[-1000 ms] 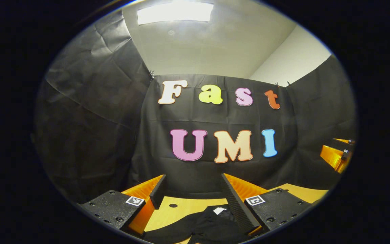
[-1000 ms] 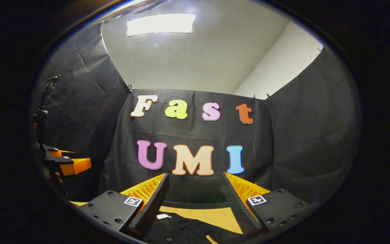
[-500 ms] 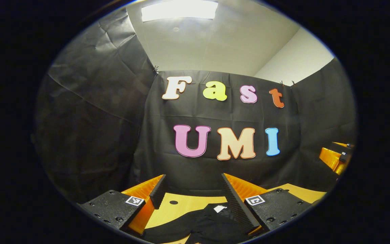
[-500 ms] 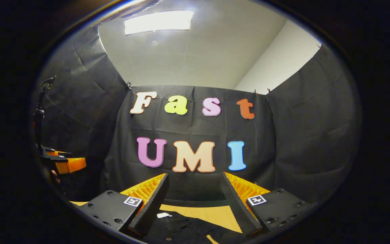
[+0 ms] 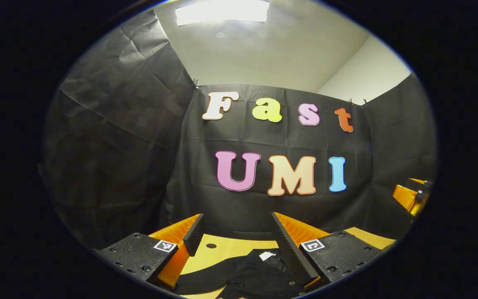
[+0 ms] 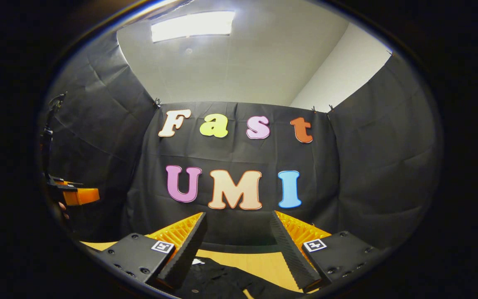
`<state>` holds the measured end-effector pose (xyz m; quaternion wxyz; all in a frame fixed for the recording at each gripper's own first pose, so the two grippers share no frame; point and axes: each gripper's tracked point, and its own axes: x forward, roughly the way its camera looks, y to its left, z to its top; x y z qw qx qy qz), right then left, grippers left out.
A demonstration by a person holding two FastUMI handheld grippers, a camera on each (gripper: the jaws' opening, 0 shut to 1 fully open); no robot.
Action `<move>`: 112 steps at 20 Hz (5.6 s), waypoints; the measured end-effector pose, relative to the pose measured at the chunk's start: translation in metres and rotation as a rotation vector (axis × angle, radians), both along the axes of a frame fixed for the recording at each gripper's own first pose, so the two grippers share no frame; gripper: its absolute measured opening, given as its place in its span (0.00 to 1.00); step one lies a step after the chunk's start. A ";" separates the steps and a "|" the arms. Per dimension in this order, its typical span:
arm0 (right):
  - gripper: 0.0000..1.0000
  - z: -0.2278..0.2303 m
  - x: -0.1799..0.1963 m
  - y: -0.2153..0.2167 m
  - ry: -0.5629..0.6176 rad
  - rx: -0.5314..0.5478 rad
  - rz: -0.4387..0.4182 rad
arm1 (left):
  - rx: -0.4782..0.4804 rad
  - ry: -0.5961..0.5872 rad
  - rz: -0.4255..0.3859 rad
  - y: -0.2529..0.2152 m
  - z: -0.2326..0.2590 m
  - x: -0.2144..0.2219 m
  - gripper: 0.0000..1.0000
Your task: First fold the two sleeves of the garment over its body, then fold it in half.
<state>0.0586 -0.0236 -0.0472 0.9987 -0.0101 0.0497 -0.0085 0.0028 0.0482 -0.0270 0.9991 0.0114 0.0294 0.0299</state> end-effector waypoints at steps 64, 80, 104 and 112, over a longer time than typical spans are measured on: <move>0.03 -0.265 -0.061 -0.128 0.718 0.251 0.031 | -0.026 0.027 -0.093 -0.164 -0.010 0.023 0.92; 0.03 -0.245 0.043 0.165 0.670 0.126 0.363 | 0.106 0.098 0.203 0.114 -0.031 -0.024 0.93; 0.98 -0.176 0.079 0.290 0.425 0.125 0.483 | 0.041 0.504 0.350 0.240 -0.187 -0.103 0.93; 0.94 -0.139 0.042 0.175 0.364 0.134 0.317 | -0.056 0.807 0.404 0.230 -0.285 -0.166 0.95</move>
